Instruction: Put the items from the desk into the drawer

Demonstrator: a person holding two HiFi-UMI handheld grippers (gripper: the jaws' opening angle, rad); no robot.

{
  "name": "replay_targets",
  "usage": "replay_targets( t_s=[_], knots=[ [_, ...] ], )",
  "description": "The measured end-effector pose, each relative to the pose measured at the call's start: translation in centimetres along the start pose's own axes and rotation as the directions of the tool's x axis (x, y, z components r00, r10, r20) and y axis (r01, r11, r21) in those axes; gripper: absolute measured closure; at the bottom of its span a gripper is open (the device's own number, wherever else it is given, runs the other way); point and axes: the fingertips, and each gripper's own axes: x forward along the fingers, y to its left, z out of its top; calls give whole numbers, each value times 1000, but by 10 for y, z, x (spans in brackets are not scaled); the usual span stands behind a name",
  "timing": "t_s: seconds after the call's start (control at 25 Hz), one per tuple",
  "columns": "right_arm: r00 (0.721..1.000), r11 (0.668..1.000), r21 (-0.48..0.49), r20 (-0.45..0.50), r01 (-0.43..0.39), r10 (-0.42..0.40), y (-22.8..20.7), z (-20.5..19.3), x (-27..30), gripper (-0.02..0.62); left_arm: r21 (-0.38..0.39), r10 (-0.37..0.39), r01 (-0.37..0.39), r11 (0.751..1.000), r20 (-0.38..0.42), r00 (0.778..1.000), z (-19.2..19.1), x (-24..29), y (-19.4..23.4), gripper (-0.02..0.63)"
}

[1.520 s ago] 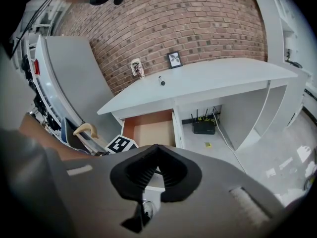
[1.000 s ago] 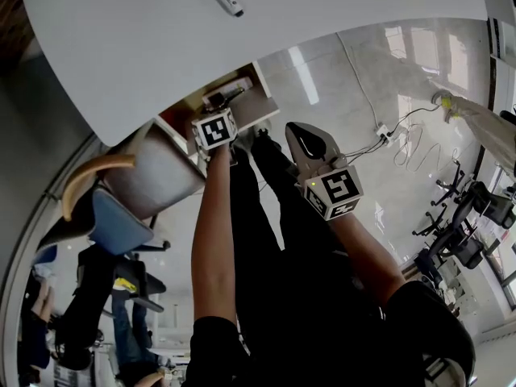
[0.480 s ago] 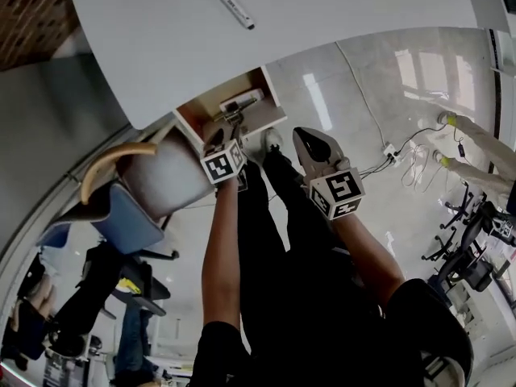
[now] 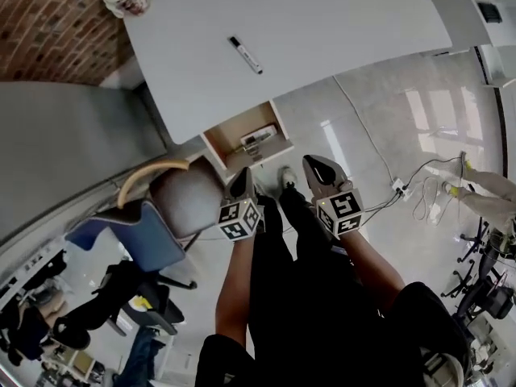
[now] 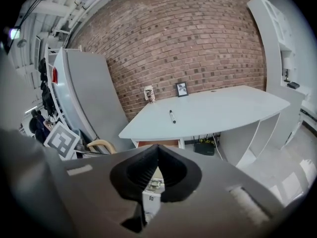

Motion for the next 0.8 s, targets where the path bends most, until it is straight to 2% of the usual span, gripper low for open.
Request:
replay_targets(
  t_s=[0.16,0.36,0.64,0.8],
  knots=[
    [999,999,-38,50,0,2,9,26,-23,591,70,-44,38,997,87,995,41,-42,-33,589],
    [994,998,-58,108,-15,21,19,55,-58,591,137,-62,40,990,164,984,75,-92,-73,589],
    [979,996,-77,196,-42,57,22,94,-95,591,264,-108,21,964,318,942,128,-140,-138,589],
    [970,994,-89,233,-56,75,18,107,-111,591,291,-133,21,956,372,919,144,-153,-167,589]
  ],
)
